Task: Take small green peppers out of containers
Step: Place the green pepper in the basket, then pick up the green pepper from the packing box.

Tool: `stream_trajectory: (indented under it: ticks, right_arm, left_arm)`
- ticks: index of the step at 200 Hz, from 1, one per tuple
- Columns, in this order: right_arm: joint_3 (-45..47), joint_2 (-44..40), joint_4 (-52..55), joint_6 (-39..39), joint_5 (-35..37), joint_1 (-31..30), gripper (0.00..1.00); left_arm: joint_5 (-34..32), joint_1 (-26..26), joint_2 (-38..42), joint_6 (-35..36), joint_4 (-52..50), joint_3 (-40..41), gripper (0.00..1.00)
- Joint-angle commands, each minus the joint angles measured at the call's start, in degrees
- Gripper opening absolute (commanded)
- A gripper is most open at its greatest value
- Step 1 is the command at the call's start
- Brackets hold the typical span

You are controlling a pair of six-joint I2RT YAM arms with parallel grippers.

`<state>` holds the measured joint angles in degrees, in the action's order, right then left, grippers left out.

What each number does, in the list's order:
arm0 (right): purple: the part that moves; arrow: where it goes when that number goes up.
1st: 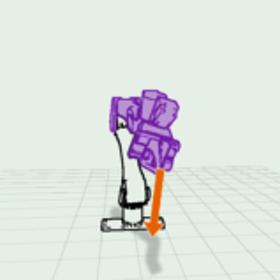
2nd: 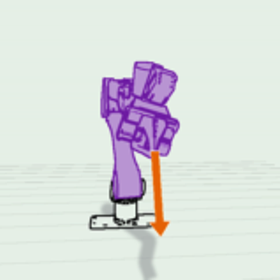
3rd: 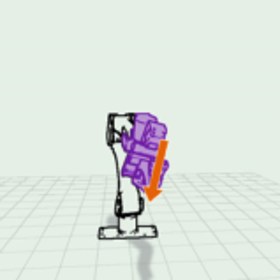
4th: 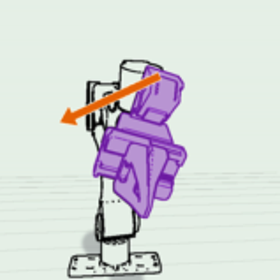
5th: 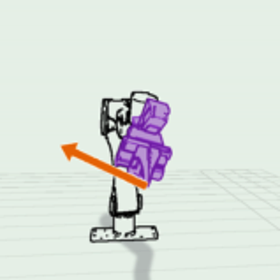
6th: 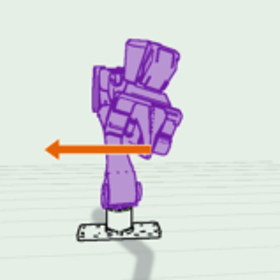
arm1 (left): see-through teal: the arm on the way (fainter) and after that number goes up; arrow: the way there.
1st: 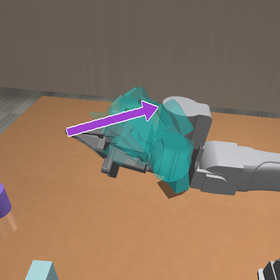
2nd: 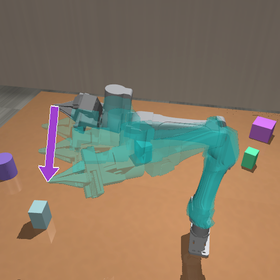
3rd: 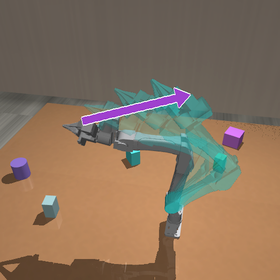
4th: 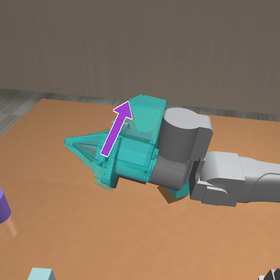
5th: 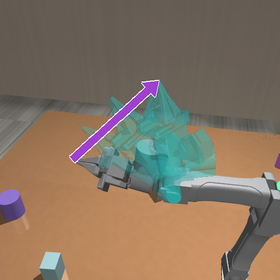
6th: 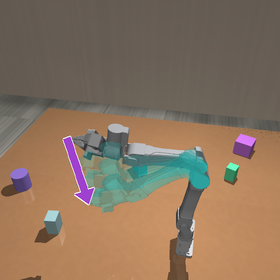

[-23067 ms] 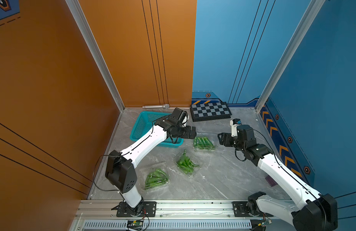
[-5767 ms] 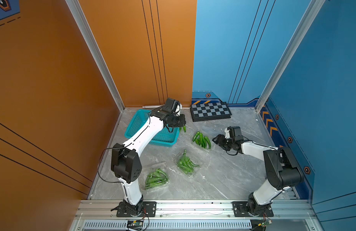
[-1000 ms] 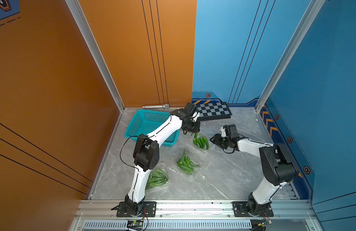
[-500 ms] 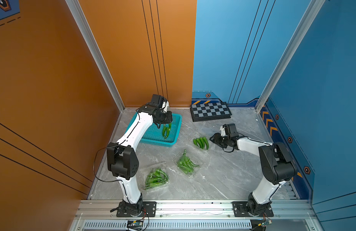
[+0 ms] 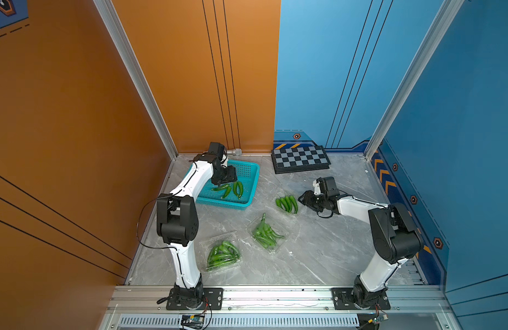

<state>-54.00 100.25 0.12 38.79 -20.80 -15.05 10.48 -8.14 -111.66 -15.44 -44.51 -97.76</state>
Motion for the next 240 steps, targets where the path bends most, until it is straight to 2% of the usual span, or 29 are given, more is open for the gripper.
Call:
stream_trajectory:
  ticks: [1,15,37,60,76,111,161,178,240]
  right_arm:
    - [-0.27,-0.16,2.12,-1.13,1.19,-0.11,0.52]
    - [0.15,-0.69,2.17,-1.03,1.65,0.02,0.52]
    - [0.71,-1.69,2.21,-0.93,2.45,0.36,0.52]
    - [1.09,-1.88,1.66,-0.58,2.08,0.50,0.52]
    - [1.08,-1.87,1.68,-0.47,1.94,0.54,0.51]
    - [1.42,-2.75,2.20,-0.93,2.59,0.41,0.51]
    - [2.01,-3.11,2.06,-0.72,2.96,0.17,0.51]
    - [2.23,-3.00,2.08,-0.85,3.04,0.13,0.50]
    - [2.58,-2.86,1.49,-0.71,3.13,-0.09,0.48]
  left_arm:
    - [-0.25,-1.19,3.16,-0.38,-0.84,0.11,0.63]
    - [-0.14,-4.16,5.28,-0.12,-0.82,-0.19,0.62]
    - [3.87,-11.42,6.26,0.15,-0.79,-1.90,0.62]
    - [6.70,-19.02,2.48,-0.95,-0.80,-5.82,0.62]
    - [7.70,-22.28,-2.23,-2.42,-0.81,-9.29,0.61]
    - [8.89,-24.52,-10.50,-7.57,-0.66,-15.05,0.57]
    - [11.92,-28.52,-20.53,-11.37,-0.59,-24.50,0.57]
    - [11.45,-28.99,-22.26,-13.25,-0.26,-26.00,0.52]
    - [11.72,-30.32,-24.22,-15.21,-0.20,-25.93,0.52]
